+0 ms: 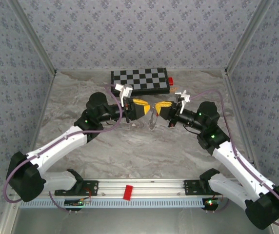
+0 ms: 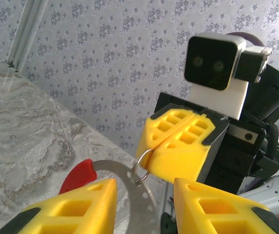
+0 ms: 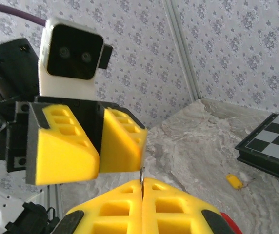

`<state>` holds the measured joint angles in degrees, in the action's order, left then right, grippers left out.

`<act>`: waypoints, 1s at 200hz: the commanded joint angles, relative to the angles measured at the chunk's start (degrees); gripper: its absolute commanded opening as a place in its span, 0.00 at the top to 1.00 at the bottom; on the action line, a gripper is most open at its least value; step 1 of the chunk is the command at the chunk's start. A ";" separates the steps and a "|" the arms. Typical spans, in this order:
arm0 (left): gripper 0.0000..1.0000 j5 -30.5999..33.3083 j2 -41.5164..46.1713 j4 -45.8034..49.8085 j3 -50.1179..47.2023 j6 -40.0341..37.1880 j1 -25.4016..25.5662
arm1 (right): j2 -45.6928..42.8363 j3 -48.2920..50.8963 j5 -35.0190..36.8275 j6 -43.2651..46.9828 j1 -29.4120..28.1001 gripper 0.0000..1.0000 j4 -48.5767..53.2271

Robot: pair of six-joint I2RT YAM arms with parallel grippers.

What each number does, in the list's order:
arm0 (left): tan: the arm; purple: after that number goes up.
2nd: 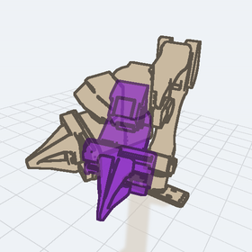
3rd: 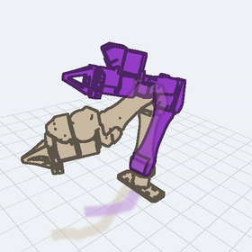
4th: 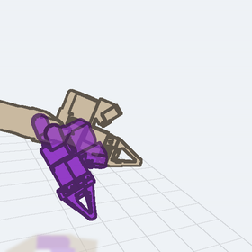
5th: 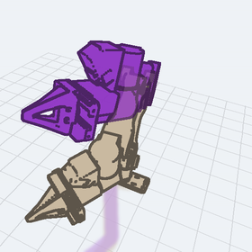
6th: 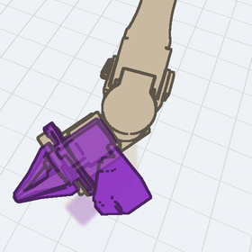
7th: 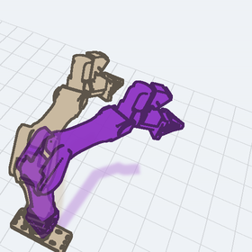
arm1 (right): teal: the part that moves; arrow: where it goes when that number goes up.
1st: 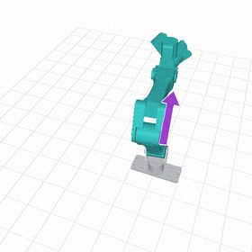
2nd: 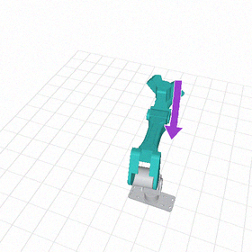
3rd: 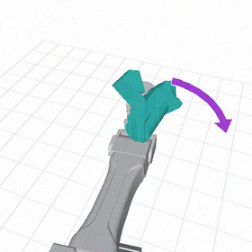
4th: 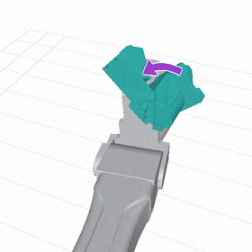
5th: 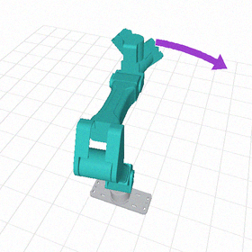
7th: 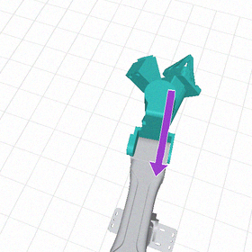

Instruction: Put the keys on the keyring

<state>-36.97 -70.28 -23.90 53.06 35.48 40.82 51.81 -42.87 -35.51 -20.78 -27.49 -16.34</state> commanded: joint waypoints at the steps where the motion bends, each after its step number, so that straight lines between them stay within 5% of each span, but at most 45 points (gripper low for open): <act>1: 0.64 -2.61 -0.70 -3.21 1.15 1.14 -0.55 | 0.98 0.16 -4.72 -3.38 1.14 1.00 -6.10; 89: 0.65 -4.88 -0.82 -3.70 2.64 1.55 -1.79 | 8.24 -0.06 -13.92 -11.58 3.91 1.00 -19.36; 200: 0.68 -7.44 -2.25 -9.43 2.84 6.26 -2.42 | 9.09 -0.35 -15.47 -10.45 3.93 1.00 -18.22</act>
<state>-42.68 -72.36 -29.78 53.19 40.42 38.94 60.66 -42.87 -49.58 -31.73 -23.86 -33.63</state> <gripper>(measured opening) 0.327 0.045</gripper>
